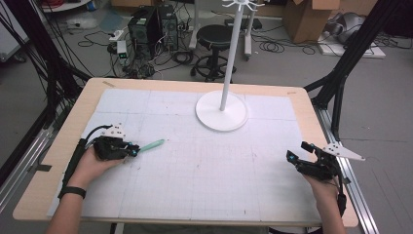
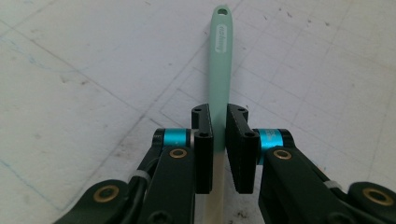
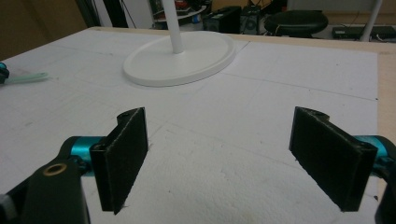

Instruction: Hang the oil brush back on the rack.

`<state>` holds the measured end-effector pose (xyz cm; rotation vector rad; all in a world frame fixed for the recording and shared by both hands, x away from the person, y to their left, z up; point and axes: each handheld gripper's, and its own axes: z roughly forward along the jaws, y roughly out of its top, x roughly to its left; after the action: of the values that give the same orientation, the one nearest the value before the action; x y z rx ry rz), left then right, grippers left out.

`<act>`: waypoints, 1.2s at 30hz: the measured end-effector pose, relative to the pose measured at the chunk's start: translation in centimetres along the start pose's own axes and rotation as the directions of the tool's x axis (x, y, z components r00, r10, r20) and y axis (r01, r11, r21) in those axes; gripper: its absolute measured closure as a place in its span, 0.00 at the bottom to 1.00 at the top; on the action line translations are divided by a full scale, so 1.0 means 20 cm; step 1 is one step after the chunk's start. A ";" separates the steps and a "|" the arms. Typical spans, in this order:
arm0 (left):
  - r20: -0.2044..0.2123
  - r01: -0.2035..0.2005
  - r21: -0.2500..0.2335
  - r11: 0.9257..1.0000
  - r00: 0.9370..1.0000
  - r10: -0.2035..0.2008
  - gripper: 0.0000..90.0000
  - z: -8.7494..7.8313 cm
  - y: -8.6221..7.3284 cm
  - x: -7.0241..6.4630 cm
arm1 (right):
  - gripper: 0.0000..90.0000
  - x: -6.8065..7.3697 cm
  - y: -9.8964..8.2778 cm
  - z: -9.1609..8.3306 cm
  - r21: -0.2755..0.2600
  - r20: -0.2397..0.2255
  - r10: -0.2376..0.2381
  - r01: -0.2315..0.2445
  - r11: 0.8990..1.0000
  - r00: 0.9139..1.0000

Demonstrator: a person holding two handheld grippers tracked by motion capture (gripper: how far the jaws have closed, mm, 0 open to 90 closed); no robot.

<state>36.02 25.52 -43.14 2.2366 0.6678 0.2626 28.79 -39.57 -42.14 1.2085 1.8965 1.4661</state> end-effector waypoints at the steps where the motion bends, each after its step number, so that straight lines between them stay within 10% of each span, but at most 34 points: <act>1: 0.003 0.004 -0.007 1.000 1.000 -0.004 0.91 -0.01 0.00 0.00 | 0.21 0.00 0.00 0.00 -0.003 -0.001 -0.002 0.002 1.000 1.000; 17: -0.062 0.066 -0.215 0.974 0.995 -0.081 0.91 -0.12 0.08 0.00 | 0.21 0.00 0.00 0.00 -0.001 -0.001 0.000 0.000 1.000 1.000; 28: -0.068 0.061 -0.384 0.921 0.993 -0.094 0.91 -0.19 0.29 -0.02 | 0.21 0.00 0.00 0.00 -0.003 0.001 0.005 -0.005 1.000 1.000; 36: -0.087 0.055 -0.493 0.868 0.990 -0.112 0.91 -0.20 0.45 -0.04 | 0.21 -0.01 0.00 -0.01 -0.006 0.004 0.004 -0.004 1.000 1.000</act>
<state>37.35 22.51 -33.75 1.7097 0.6694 0.4631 28.79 -39.88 -42.12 1.2125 1.8868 1.4695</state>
